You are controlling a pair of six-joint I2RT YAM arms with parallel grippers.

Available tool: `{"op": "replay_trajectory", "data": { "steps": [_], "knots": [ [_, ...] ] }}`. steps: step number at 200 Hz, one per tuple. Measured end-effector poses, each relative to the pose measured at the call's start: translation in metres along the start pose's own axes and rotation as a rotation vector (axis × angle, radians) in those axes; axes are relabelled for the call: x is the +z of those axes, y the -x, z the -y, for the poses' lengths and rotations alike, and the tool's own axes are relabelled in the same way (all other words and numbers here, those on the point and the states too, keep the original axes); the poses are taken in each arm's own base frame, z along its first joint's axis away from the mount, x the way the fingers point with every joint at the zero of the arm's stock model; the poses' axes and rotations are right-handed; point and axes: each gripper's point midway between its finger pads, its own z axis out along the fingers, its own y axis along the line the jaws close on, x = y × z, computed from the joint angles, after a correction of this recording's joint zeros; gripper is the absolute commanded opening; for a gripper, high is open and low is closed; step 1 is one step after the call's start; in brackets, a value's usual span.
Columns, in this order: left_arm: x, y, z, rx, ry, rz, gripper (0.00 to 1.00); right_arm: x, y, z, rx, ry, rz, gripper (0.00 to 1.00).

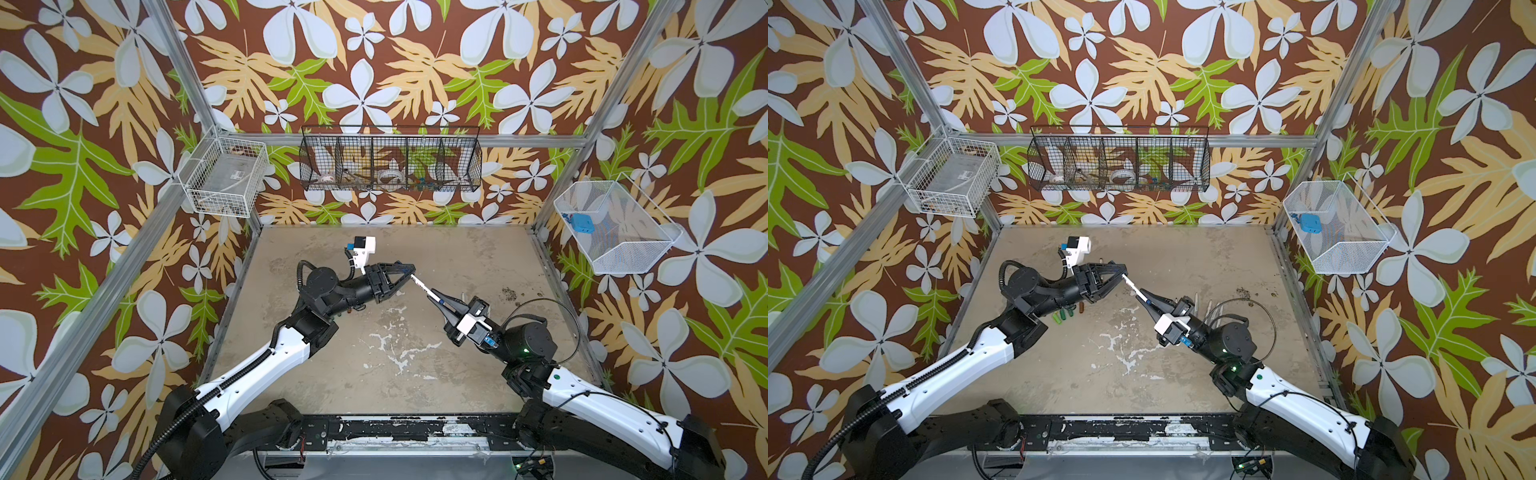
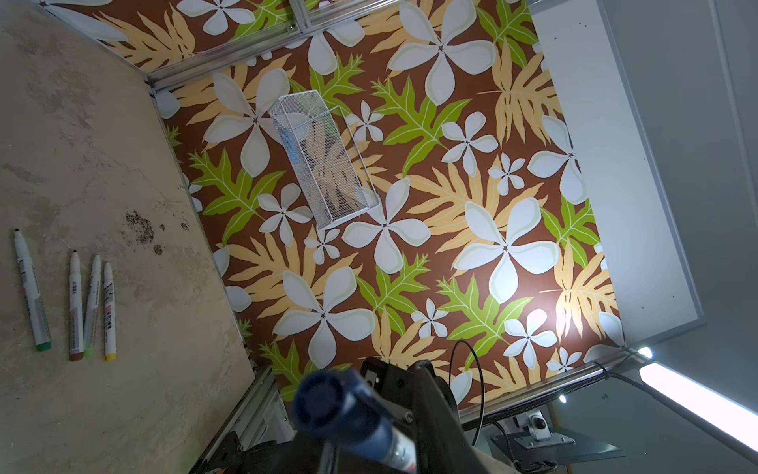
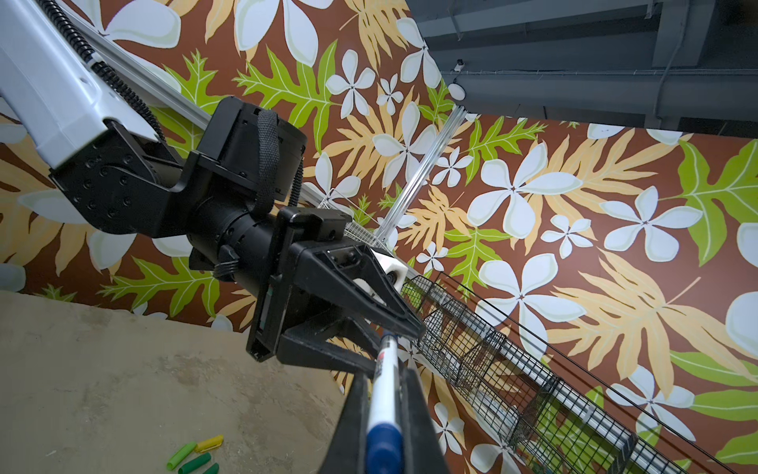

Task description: Open the pen caps

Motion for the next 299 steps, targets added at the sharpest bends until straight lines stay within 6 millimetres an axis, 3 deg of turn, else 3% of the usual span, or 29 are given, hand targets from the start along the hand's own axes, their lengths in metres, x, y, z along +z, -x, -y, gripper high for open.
{"op": "replay_trajectory", "data": {
  "steps": [19, 38, 53, 91, 111, 125, 161, 177, 204, 249, 299],
  "knots": [
    [0.000, 0.001, 0.003, -0.017, -0.018, 0.007, 0.12, 0.000, -0.006, -0.001, 0.000, -0.004, -0.016, 0.06],
    [-0.002, 0.003, 0.011, 0.001, -0.051, 0.021, 0.04, -0.001, -0.012, -0.001, 0.012, -0.014, -0.040, 0.41],
    [-0.004, 0.002, 0.010, 0.019, -0.052, 0.024, 0.02, -0.001, -0.011, -0.003, 0.045, -0.005, -0.040, 0.59],
    [-0.015, 0.016, 0.025, 0.189, -0.044, 0.127, 0.00, -0.001, 0.002, 0.015, 0.206, -0.044, -0.087, 0.74],
    [-0.025, 0.027, 0.026, 0.330, 0.004, 0.214, 0.00, 0.000, 0.002, 0.021, 0.309, -0.052, -0.149, 0.74],
    [-0.030, 0.033, 0.016, 0.427, 0.062, 0.257, 0.00, 0.001, -0.005, 0.022, 0.382, -0.054, -0.219, 0.75],
    [-0.037, 0.032, -0.036, 0.613, 0.230, 0.249, 0.00, 0.000, -0.030, 0.007, 0.504, -0.009, -0.392, 0.73],
    [-0.038, 0.025, -0.060, 0.672, 0.274, 0.211, 0.00, -0.001, -0.044, -0.004, 0.546, 0.023, -0.465, 0.68],
    [-0.042, 0.008, -0.089, 0.750, 0.286, 0.147, 0.00, 0.002, -0.066, -0.020, 0.630, 0.088, -0.548, 0.67],
    [-0.050, -0.014, -0.112, 0.853, 0.233, 0.099, 0.00, 0.002, -0.106, -0.048, 0.729, 0.183, -0.688, 0.63],
    [-0.059, -0.037, -0.117, 0.909, 0.131, 0.068, 0.00, -0.017, -0.148, -0.077, 0.805, 0.256, -0.775, 0.57]
  ]
}}
